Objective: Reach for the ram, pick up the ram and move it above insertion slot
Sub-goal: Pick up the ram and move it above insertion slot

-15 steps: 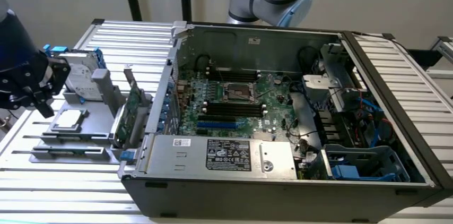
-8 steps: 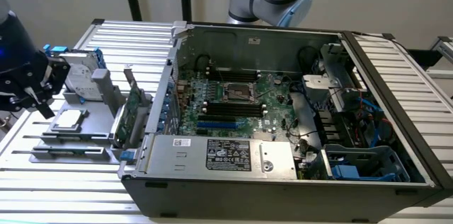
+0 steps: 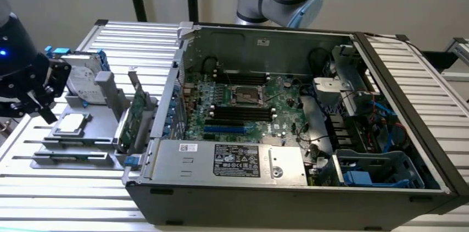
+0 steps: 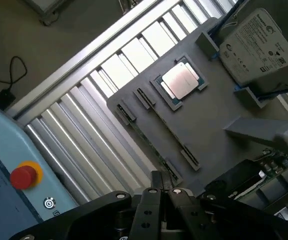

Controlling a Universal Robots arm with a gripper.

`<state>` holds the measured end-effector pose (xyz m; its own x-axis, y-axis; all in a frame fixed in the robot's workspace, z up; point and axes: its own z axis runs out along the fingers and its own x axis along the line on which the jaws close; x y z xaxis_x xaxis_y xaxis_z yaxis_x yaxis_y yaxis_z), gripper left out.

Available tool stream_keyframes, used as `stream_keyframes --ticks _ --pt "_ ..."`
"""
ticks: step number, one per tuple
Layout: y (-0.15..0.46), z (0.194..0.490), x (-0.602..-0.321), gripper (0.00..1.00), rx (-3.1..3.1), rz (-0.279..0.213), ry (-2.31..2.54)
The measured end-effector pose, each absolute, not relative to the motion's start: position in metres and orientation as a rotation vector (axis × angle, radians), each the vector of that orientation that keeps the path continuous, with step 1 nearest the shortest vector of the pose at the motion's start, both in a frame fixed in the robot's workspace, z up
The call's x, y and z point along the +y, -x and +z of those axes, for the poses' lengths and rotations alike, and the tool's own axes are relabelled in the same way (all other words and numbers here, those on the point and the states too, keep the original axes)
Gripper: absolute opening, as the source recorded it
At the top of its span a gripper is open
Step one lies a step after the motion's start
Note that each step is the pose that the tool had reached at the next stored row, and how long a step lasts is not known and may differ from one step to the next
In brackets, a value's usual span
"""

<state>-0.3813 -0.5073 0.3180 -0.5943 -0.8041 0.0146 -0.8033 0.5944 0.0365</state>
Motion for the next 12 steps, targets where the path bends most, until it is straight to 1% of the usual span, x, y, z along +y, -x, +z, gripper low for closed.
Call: stream_keyframes --ticks 12 --pt "0.3813 0.3159 -0.5073 0.11 -2.609 -0.037 -1.693"
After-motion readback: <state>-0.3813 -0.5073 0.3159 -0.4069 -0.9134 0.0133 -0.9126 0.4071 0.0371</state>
